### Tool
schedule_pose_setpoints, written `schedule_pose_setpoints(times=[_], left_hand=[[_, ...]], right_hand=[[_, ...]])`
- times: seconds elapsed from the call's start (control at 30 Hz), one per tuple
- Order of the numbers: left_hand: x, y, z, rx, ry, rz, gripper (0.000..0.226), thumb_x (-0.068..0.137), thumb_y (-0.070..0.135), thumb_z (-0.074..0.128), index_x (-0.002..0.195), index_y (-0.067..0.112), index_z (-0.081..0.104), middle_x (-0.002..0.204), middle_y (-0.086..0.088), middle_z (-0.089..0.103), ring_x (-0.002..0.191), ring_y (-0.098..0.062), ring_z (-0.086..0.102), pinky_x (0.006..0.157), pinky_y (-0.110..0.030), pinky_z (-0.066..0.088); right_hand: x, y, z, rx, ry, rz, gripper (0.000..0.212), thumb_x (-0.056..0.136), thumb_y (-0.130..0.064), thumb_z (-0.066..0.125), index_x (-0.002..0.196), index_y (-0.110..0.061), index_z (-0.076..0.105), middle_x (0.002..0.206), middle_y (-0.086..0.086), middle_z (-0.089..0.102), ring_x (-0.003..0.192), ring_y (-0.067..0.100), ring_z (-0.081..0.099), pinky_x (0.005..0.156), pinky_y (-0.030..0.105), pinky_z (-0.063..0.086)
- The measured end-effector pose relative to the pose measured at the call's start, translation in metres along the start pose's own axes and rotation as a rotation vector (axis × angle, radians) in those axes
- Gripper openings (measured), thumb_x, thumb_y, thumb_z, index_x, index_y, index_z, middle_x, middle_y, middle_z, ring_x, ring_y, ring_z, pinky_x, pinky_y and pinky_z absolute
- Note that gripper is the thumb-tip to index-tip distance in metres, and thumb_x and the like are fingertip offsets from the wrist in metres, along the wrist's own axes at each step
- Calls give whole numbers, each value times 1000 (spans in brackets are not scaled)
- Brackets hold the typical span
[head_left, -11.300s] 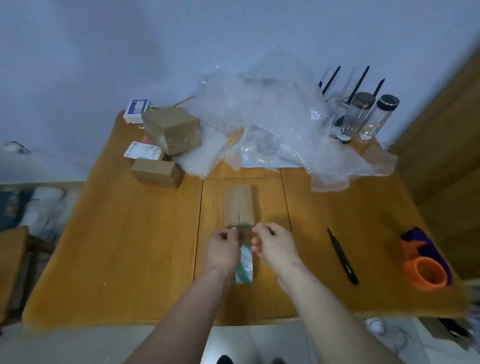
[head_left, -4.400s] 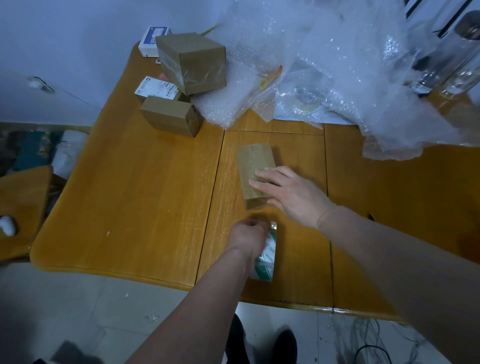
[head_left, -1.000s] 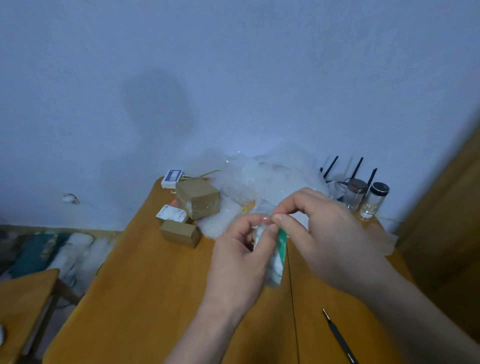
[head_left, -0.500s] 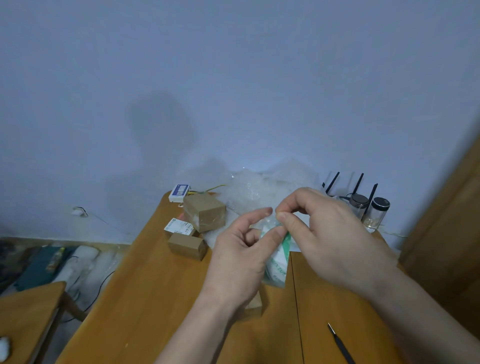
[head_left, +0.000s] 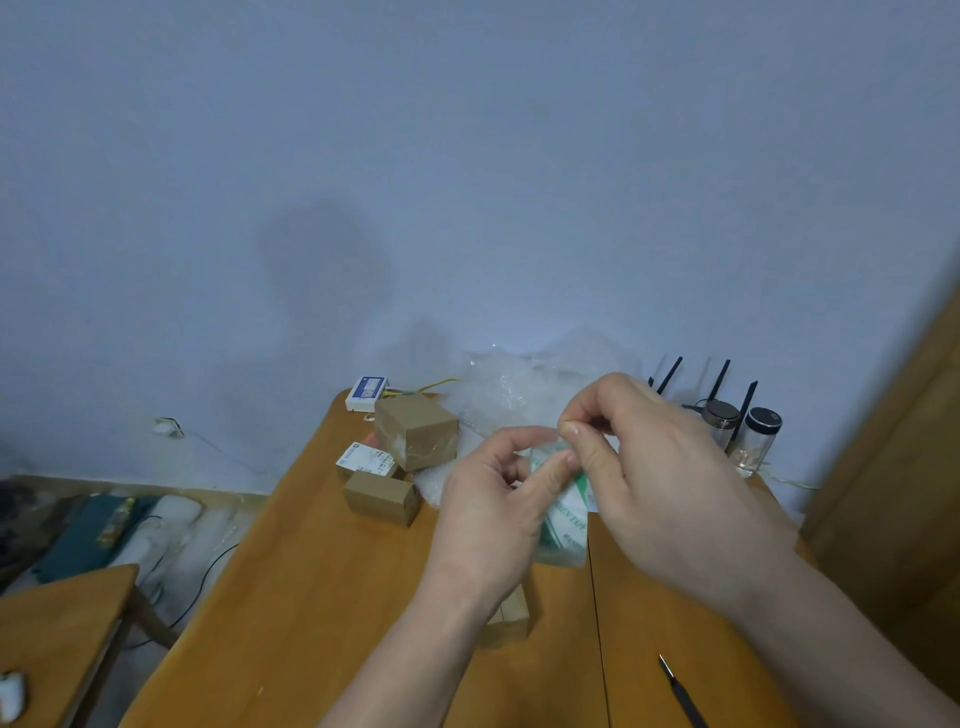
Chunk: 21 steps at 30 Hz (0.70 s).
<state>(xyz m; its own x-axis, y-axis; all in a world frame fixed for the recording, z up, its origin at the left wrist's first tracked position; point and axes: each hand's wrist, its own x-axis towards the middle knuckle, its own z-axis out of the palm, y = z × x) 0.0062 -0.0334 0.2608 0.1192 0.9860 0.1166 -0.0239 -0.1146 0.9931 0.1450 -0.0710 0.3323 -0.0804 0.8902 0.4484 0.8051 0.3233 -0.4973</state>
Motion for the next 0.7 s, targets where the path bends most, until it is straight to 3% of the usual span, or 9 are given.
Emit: schedule_pose_setpoints(times=[0.1, 0.17, 0.23, 0.3, 0.37, 0.47, 0.53, 0.63, 0.7], left_hand=[[-5, 0, 0, -78, -50, 13, 24, 86, 39, 83, 108, 28, 81, 90, -33, 73, 73, -43, 70, 70, -44, 55], [-10, 1, -1, -127, -73, 45, 17, 86, 34, 83, 102, 26, 84, 95, -25, 79, 80, -29, 74, 76, -43, 59], [-13, 2, -2, -129, -80, 89, 20, 83, 36, 76, 96, 24, 85, 91, -3, 85, 85, -13, 77, 80, -27, 62], [-14, 4, -2, -95, -75, 124, 28, 82, 40, 71, 96, 20, 85, 93, 1, 85, 90, -13, 79, 84, -26, 63], [-14, 8, -3, -65, -67, 155, 29, 82, 42, 71, 96, 20, 85, 90, 2, 85, 89, -15, 78, 84, -27, 63], [-12, 13, -4, -15, -61, 214, 19, 80, 41, 72, 91, 31, 84, 87, 12, 84, 88, -5, 77, 85, -23, 61], [-12, 14, -4, 28, -58, 257, 17, 81, 42, 72, 92, 34, 83, 89, 16, 85, 92, -5, 78, 88, -24, 62], [-15, 14, -3, 84, -46, 310, 19, 84, 44, 71, 94, 34, 84, 90, 18, 84, 92, -6, 78, 85, -23, 60], [-17, 14, -2, 108, -41, 334, 16, 88, 42, 71, 94, 34, 84, 89, 19, 83, 92, -7, 78, 83, -21, 59]], right_hand=[[-1, 1, -5, 78, -16, 52, 9, 98, -31, 53, 92, -32, 60, 88, -16, 64, 92, 1, 58, 75, 13, 46], [-1, 3, -11, 133, -58, 95, 10, 97, -34, 56, 89, -34, 61, 81, -23, 65, 85, -5, 59, 69, 7, 43], [0, 3, -18, 203, -112, 153, 11, 95, -38, 58, 87, -34, 64, 77, -30, 64, 74, -9, 60, 63, 4, 42], [2, 2, -25, 272, -165, 186, 13, 94, -41, 61, 86, -33, 67, 79, -25, 68, 74, -8, 62, 64, 4, 43], [2, 1, -31, 310, -199, 201, 17, 92, -44, 62, 83, -31, 70, 80, -17, 71, 69, -4, 62, 61, 11, 46], [4, -4, -38, 324, -226, 233, 25, 88, -51, 62, 80, -29, 72, 71, 3, 69, 56, 5, 53, 55, 24, 45], [5, -7, -41, 336, -239, 247, 31, 87, -54, 61, 80, -27, 72, 78, 12, 70, 58, 8, 53, 61, 30, 49], [3, -12, -42, 351, -250, 263, 33, 88, -53, 61, 80, -22, 72, 85, 16, 71, 70, 28, 62, 73, 46, 54], [3, -13, -41, 349, -250, 277, 34, 87, -54, 62, 79, -22, 71, 82, 18, 70, 66, 29, 60, 68, 44, 53]])
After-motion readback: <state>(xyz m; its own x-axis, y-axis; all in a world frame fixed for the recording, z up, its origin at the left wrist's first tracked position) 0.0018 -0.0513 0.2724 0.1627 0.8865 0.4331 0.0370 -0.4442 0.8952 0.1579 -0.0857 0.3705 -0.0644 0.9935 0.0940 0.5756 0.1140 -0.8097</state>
